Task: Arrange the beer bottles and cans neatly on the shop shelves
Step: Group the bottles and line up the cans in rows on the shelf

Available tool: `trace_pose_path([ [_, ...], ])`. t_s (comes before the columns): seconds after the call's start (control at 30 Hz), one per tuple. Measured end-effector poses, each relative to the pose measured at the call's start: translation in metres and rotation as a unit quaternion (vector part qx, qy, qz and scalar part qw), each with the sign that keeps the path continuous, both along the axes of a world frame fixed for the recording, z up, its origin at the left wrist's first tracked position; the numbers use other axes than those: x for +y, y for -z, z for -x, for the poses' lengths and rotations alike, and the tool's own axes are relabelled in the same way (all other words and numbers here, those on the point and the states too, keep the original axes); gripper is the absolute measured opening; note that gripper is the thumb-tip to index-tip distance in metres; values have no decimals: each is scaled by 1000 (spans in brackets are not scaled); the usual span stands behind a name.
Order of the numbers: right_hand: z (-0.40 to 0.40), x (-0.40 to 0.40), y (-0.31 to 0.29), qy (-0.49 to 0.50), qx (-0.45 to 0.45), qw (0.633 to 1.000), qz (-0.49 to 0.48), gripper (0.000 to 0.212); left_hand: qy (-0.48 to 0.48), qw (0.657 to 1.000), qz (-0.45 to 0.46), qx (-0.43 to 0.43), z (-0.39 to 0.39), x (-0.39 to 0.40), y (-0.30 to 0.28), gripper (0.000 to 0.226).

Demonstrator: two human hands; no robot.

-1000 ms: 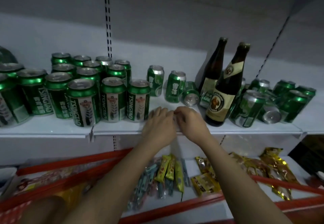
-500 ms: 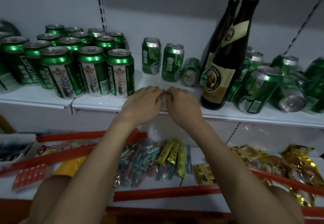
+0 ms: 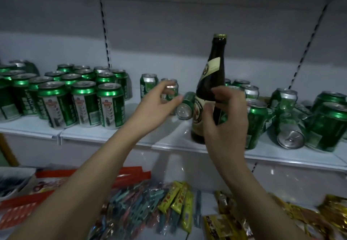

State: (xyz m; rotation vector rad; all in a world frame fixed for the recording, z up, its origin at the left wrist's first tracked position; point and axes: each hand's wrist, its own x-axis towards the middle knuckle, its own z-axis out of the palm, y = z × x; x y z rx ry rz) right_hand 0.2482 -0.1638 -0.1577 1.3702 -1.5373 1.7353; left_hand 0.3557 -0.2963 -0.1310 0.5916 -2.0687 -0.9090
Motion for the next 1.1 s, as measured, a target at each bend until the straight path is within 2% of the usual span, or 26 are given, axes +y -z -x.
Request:
trace_pose_path([
  [0.07,15,-3,1,40,-45,998,-22,40,34,999,-4,2,19,8,-23,63],
  [0.17,20,-10,13,22,-79,994,-77,64,57,997,24,-39,40,17,-44,75],
  [0.3,18,-14,19,-4,-104,989,-102,79,84,994,50,-46,53,21,-53,71],
  [0.5,17,-17,15,-46,-144,984,-95,78,70,997,33,-26,47,14,-56,64],
  [0.8,-5,-63,7,-133,-142,974,-116,79,-1,999,27,-40,8,-12,-63,50],
  [1.1,-21,-115,1,-186,-132,961,-155,75,-85,994,2,-74,-13,-47,-71,51],
])
